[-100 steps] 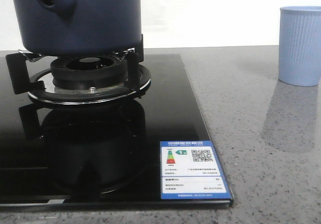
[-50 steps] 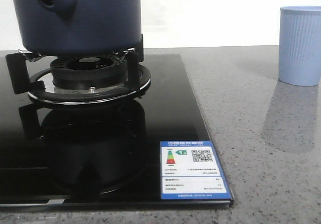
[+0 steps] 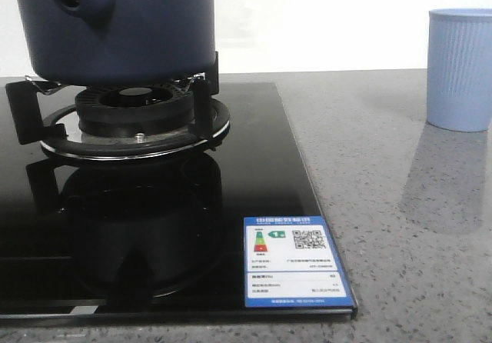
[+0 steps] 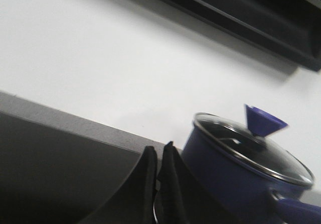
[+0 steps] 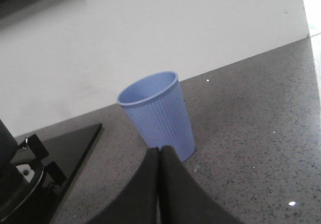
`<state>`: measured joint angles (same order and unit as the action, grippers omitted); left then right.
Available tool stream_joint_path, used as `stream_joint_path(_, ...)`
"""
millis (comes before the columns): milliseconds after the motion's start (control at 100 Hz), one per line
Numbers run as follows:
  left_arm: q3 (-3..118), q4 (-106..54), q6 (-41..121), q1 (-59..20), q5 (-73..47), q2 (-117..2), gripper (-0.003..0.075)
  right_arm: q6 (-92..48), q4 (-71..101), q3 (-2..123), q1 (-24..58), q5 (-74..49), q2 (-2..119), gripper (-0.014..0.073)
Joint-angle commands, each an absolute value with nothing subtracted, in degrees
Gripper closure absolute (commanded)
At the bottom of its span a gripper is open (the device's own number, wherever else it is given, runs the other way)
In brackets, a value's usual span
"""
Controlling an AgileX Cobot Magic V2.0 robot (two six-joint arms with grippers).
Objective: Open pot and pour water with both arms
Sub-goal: 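Reach the left gripper down and grasp the blue lid knob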
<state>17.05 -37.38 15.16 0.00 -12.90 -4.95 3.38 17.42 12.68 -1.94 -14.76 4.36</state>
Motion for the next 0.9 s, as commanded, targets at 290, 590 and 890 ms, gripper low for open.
stream_joint_path(290, 38.84, -36.46, 22.55, -4.25, -28.68, -26.25, 0.0736, -5.66, 15.67, 33.19, 1.83, -28.34, 25.57, 0.0654)
stream_joint_path(590, 39.52, -36.69, 29.02, -14.17, -23.02, -29.00, 0.0733, -7.87, 16.07, 35.89, 9.83, -28.21, 28.09, 0.0654)
stream_joint_path(890, 39.52, -37.79, 29.02, -17.92, -18.64, -29.00, 0.0406, -7.87, 18.49, 35.89, 11.40, -25.80, 28.09, 0.0280)
